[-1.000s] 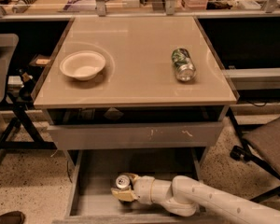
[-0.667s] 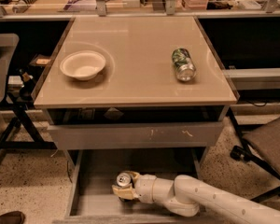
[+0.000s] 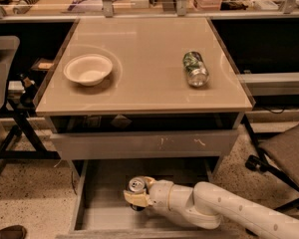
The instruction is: Pick pepsi can from middle drawer and place on counter
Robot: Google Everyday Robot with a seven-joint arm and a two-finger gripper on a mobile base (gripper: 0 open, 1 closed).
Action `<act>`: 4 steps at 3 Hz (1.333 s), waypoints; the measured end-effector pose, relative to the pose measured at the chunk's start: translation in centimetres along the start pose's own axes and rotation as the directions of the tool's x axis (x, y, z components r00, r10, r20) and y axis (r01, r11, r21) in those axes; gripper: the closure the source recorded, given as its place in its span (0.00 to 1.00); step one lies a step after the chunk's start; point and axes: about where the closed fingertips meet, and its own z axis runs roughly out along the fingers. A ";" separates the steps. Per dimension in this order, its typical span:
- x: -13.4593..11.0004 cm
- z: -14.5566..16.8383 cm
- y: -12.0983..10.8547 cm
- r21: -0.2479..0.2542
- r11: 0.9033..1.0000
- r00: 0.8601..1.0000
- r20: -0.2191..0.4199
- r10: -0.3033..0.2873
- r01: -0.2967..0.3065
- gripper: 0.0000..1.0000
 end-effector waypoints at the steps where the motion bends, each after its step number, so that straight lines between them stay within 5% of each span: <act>1: -1.8 -1.0 0.0 0.016 1.000 1.000 0.000 0.016 -0.016 1.00; 2: -5.9 -2.4 0.2 0.041 0.999 1.000 -0.005 0.021 -0.021 1.00; 4: -6.6 -3.6 0.3 0.061 0.998 0.999 0.011 0.034 -0.034 1.00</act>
Offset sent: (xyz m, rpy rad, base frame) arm 0.0183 -0.0205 0.0608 -0.0253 0.0217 -0.0532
